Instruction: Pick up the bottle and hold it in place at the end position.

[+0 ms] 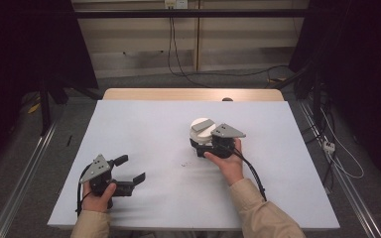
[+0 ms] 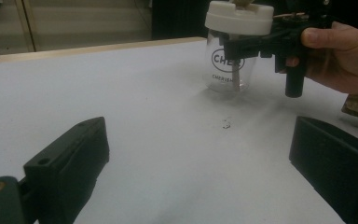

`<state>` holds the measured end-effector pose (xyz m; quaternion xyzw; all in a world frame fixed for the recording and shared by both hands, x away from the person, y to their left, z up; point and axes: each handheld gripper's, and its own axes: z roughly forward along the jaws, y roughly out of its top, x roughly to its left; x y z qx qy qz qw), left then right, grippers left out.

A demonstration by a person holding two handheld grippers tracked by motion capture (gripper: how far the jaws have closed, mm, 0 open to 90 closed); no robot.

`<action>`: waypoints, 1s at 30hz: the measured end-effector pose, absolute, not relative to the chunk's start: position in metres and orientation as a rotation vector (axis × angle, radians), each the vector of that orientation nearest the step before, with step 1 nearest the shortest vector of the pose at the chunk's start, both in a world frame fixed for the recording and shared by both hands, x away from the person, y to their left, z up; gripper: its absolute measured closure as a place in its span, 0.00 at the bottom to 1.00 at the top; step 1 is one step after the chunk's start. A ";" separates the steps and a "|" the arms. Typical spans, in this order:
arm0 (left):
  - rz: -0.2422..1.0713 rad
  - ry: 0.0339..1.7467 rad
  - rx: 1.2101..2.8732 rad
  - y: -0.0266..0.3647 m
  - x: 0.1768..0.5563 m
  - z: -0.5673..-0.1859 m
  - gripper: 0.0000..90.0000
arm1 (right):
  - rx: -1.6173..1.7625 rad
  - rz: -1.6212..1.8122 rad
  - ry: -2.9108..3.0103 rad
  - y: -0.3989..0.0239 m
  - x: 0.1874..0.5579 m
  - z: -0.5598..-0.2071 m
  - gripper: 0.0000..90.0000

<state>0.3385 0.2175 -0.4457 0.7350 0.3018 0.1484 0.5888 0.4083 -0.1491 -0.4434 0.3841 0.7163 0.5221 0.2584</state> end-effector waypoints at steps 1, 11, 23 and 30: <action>0.344 0.704 1.710 0.217 0.339 -0.446 0.05 | 1.042 1.414 1.945 -0.148 0.410 -0.444 0.21; 0.346 0.711 1.706 0.215 0.340 -0.446 0.05 | 1.021 1.404 1.948 -0.136 0.425 -0.450 0.21; 0.351 0.729 1.706 0.204 0.346 -0.443 0.05 | 0.998 1.405 1.943 -0.130 0.430 -0.458 0.21; 0.327 0.771 1.721 0.195 0.352 -0.444 0.04 | 1.000 1.410 1.937 -0.129 0.431 -0.459 0.21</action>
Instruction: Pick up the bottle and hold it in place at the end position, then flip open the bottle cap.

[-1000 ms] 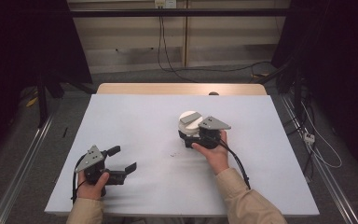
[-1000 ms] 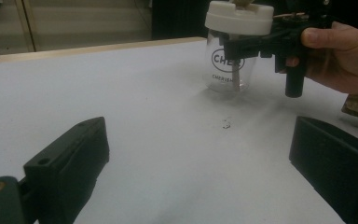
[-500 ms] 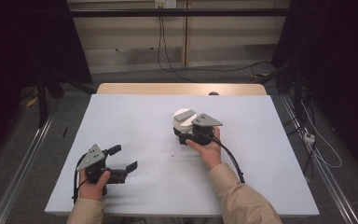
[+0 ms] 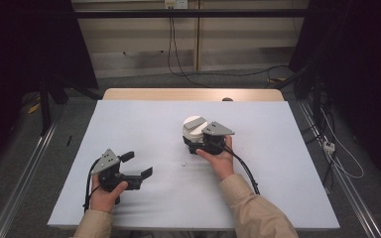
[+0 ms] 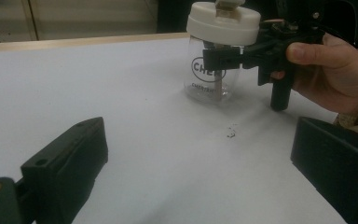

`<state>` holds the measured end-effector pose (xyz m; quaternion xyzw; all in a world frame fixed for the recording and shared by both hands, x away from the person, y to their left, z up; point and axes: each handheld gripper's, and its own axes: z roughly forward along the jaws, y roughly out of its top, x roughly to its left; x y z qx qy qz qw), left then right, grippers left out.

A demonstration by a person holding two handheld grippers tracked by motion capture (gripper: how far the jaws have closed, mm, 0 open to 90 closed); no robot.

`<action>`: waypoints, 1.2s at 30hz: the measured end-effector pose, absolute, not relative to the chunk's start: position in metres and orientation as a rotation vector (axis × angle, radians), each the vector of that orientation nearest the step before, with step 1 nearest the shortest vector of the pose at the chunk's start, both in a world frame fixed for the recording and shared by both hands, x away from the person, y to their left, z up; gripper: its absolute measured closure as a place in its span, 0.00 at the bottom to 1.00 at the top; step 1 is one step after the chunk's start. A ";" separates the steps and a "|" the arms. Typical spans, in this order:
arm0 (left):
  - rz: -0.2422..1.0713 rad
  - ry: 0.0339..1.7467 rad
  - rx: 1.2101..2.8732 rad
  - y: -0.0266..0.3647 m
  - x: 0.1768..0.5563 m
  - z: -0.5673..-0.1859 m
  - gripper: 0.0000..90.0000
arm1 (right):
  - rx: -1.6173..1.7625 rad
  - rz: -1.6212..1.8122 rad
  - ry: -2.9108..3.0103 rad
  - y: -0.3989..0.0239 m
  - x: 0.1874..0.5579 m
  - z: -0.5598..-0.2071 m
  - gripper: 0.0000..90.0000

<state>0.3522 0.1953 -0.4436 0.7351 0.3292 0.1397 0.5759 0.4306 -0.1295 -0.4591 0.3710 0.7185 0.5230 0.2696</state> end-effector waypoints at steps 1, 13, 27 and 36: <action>0.332 0.771 1.719 0.195 0.353 -0.443 0.04 | 1.001 1.410 1.936 -0.129 0.431 -0.459 0.21; 0.343 0.762 1.733 0.178 0.358 -0.432 0.04 | 0.998 1.409 1.931 -0.129 0.429 -0.460 0.21; 0.296 0.753 1.720 0.153 0.375 -0.418 0.36 | 0.997 1.409 1.938 -0.131 0.428 -0.460 0.21; 0.238 0.756 1.752 0.138 0.387 -0.413 0.62 | 1.001 1.412 1.940 -0.132 0.428 -0.461 0.21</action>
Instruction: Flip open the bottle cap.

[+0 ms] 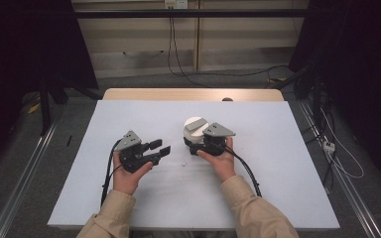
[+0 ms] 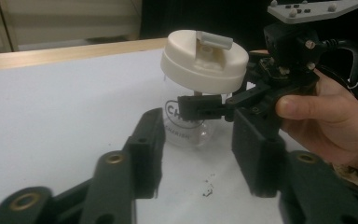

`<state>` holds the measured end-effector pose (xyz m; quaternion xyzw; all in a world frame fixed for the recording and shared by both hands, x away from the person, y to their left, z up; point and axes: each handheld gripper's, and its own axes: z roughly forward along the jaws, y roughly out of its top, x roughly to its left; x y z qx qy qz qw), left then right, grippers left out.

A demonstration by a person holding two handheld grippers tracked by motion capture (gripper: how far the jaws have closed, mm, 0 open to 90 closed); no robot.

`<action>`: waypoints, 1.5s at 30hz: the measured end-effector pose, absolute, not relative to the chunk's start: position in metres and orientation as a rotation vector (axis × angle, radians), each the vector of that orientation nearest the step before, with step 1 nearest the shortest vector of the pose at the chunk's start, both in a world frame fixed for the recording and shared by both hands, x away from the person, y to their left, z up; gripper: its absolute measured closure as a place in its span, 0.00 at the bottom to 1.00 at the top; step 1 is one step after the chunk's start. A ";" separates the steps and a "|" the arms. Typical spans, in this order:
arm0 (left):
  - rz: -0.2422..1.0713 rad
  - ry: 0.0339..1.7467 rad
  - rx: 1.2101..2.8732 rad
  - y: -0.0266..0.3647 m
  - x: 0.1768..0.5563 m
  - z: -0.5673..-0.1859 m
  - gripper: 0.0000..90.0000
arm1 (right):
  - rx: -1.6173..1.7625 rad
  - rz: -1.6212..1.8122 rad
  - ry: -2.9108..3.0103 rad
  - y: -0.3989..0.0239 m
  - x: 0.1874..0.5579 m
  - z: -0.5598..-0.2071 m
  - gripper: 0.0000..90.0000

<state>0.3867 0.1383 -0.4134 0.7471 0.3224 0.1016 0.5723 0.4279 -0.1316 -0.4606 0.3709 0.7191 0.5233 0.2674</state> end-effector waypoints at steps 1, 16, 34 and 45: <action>0.238 0.756 1.752 0.138 0.387 -0.413 0.65 | 1.001 1.412 1.940 -0.132 0.428 -0.461 0.21; 0.168 0.733 1.804 0.121 0.403 -0.403 1.00 | 1.004 1.410 1.942 -0.132 0.428 -0.460 0.21; 0.161 0.728 1.874 0.100 0.416 -0.398 1.00 | 1.003 1.406 1.942 -0.131 0.428 -0.460 0.21; 0.149 0.740 1.905 0.082 0.424 -0.400 1.00 | 1.003 1.405 1.941 -0.131 0.428 -0.460 0.21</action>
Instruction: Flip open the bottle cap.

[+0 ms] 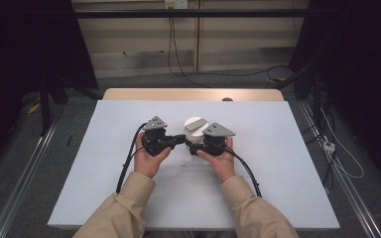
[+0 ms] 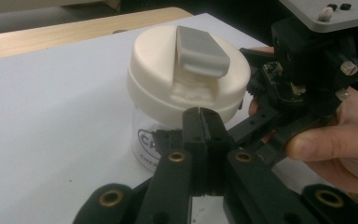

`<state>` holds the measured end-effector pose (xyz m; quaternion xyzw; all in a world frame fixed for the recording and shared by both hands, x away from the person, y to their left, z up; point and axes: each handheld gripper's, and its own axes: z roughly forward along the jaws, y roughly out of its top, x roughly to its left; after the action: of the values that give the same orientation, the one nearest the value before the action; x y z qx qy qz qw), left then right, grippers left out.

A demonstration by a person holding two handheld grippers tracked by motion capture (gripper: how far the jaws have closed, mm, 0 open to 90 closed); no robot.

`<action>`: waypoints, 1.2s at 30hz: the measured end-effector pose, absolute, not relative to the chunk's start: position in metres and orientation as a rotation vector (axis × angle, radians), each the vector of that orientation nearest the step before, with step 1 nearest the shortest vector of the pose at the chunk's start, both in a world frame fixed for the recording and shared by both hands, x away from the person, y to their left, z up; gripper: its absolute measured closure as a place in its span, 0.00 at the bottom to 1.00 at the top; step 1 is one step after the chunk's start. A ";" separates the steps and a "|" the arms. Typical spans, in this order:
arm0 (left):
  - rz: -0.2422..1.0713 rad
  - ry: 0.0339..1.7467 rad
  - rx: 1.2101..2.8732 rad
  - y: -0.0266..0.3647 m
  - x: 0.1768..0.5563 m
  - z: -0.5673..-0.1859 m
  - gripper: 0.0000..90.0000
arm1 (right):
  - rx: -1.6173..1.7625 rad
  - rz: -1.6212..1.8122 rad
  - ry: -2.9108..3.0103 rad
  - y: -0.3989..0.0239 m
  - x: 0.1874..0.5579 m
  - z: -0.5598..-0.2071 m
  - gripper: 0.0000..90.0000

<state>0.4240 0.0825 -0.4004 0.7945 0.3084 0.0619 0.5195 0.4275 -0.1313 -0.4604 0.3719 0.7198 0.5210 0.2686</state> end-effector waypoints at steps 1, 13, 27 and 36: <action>0.147 0.742 1.907 0.082 0.424 -0.400 1.00 | 1.003 1.405 1.941 -0.131 0.428 -0.460 0.21; 0.172 0.748 1.909 0.077 0.428 -0.393 1.00 | 1.003 1.404 1.940 -0.131 0.428 -0.460 0.21; 0.186 0.744 1.888 0.075 0.429 -0.382 1.00 | 1.003 1.404 1.940 -0.131 0.428 -0.460 0.21; 0.199 0.732 1.880 0.073 0.432 -0.372 1.00 | 1.003 1.403 1.941 -0.131 0.428 -0.460 0.21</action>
<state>0.4321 0.0730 -0.3716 0.7870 0.3066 0.0832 0.5289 0.4275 -0.1311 -0.4605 0.3721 0.7199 0.5205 0.2691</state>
